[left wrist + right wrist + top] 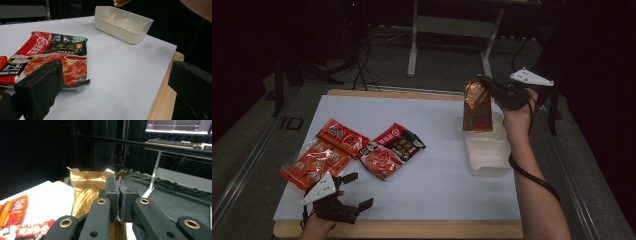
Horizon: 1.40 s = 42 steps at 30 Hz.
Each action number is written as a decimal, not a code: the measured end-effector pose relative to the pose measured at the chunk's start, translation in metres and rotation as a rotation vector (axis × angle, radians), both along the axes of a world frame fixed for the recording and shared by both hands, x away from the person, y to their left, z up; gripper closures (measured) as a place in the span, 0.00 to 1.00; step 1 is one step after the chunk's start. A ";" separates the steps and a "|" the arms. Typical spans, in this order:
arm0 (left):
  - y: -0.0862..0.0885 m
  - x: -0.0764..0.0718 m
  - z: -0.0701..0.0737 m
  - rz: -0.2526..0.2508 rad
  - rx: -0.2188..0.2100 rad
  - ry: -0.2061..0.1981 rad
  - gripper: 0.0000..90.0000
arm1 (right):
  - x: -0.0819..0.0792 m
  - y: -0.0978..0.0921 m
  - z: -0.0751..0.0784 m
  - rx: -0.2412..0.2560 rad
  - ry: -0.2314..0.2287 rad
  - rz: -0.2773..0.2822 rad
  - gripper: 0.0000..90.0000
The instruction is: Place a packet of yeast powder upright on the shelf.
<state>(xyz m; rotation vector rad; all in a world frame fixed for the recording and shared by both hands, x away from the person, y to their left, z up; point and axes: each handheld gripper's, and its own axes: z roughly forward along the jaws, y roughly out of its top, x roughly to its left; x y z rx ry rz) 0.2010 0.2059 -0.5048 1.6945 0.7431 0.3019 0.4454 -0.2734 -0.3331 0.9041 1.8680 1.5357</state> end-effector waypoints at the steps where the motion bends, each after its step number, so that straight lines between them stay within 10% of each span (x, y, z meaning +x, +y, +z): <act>1: 0.000 0.000 0.000 0.001 -0.002 0.002 0.01 | 0.008 -0.003 -0.002 -0.006 0.001 -0.022 0.96; 29: 0.002 -0.003 -0.001 0.019 -0.009 0.015 0.01 | 0.060 -0.041 -0.045 0.027 -0.026 -0.112 0.94; 42: 0.002 -0.002 -0.001 0.015 -0.007 0.019 0.01 | 0.065 -0.037 -0.070 0.033 0.054 -0.086 0.93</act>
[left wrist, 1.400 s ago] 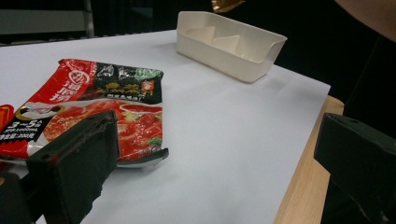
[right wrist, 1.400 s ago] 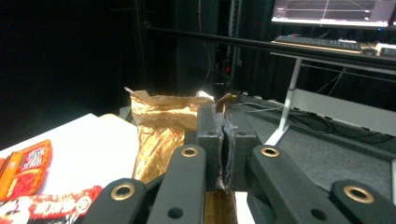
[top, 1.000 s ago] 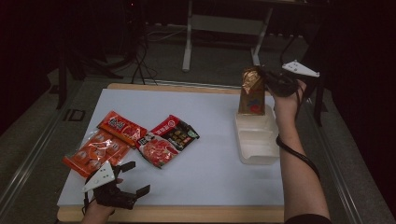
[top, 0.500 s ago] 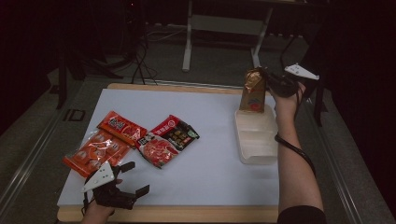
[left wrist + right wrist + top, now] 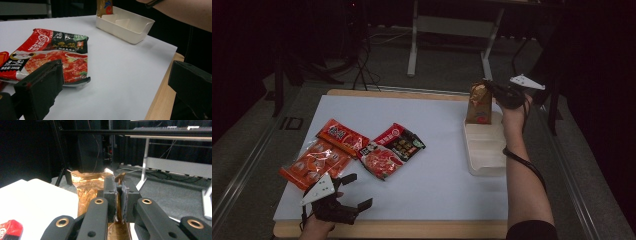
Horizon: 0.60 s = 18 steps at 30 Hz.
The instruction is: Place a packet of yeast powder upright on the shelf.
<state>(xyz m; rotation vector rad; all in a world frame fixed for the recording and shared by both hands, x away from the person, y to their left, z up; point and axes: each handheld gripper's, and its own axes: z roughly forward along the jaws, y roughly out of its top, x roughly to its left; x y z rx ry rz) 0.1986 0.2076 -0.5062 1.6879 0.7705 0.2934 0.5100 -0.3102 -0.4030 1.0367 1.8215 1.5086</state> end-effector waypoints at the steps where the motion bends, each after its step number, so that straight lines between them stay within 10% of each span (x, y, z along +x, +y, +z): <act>1: 0.000 0.000 0.000 -0.001 0.002 0.001 0.01 | -0.001 0.000 -0.001 0.001 0.002 0.001 0.93; 18: -0.001 0.001 0.000 0.001 0.004 0.002 0.01 | -0.009 -0.009 -0.025 -0.001 0.142 -0.045 0.91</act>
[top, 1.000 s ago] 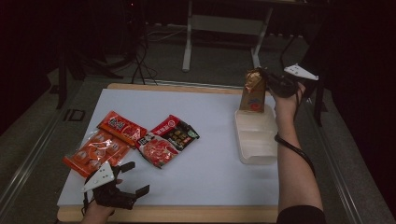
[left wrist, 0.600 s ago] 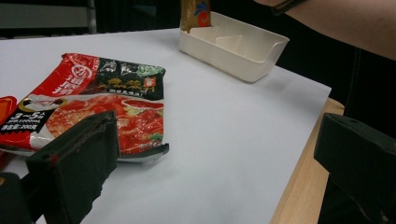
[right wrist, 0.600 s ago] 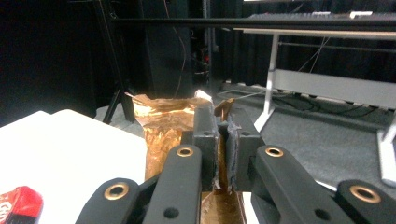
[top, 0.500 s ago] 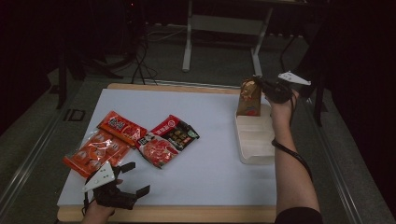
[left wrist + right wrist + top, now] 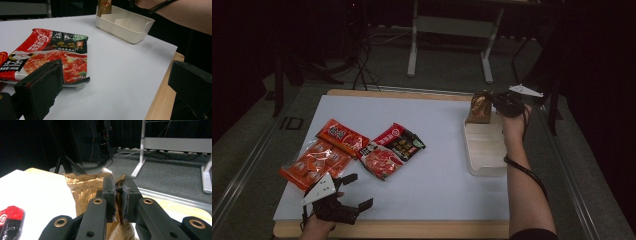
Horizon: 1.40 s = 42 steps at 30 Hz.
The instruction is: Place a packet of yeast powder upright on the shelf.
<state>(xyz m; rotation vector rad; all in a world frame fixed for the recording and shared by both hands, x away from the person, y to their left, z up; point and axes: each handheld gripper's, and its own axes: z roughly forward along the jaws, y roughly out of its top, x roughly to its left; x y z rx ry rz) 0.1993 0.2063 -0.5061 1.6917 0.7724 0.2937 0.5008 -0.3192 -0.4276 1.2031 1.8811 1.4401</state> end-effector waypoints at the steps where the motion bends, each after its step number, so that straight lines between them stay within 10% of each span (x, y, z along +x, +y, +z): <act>1: 0.000 0.000 0.000 0.000 -0.001 -0.001 0.01 | -0.001 -0.001 0.001 -0.003 0.005 -0.004 0.86; 8: -0.001 0.002 -0.001 -0.003 -0.008 0.000 0.01 | -0.007 -0.007 0.013 -0.043 0.069 -0.080 0.56; 18: -0.003 0.002 0.000 -0.005 0.002 -0.014 0.01 | -0.027 -0.009 0.037 -0.083 0.030 -0.067 0.40; 27: -0.002 0.003 0.001 0.008 0.007 -0.047 0.01 | -0.052 -0.001 0.050 -0.013 -0.005 -0.029 0.14; 36: 0.000 0.002 0.005 0.014 -0.020 -0.057 0.04 | -0.085 0.013 0.053 0.042 -0.027 0.072 0.12; 42: -0.002 0.002 0.010 0.011 0.009 0.010 0.02 | -0.120 0.021 0.043 0.047 -0.063 0.184 0.21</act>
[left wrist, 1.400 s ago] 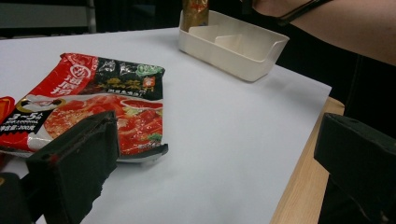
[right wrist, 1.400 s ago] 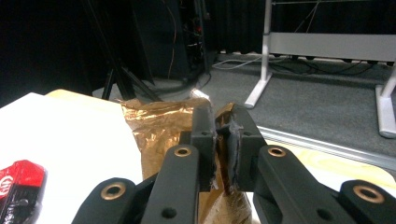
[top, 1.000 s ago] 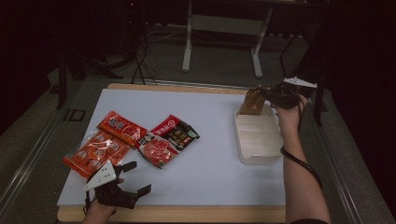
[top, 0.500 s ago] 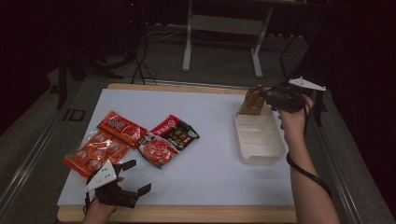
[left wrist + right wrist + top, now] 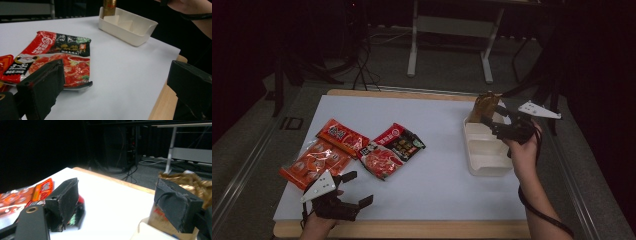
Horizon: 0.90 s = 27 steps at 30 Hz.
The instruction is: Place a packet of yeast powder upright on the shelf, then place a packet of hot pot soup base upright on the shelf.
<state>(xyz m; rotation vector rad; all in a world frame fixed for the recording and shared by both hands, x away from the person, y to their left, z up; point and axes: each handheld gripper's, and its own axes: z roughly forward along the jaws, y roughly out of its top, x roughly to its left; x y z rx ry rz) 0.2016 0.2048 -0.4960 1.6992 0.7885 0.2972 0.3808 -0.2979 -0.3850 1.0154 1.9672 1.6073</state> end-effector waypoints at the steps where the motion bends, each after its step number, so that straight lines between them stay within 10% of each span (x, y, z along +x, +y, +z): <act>1: 0.000 0.000 0.001 -0.003 0.009 -0.001 0.02 | -0.005 0.001 -0.002 0.000 -0.012 0.003 0.21; 15: -0.001 0.006 0.010 -0.016 0.016 0.021 0.03 | -0.066 0.019 -0.020 -0.010 0.036 0.093 0.18; 27: 0.009 0.023 0.025 0.010 0.081 -0.008 0.16 | -0.109 0.034 -0.039 -0.042 -0.036 0.150 0.18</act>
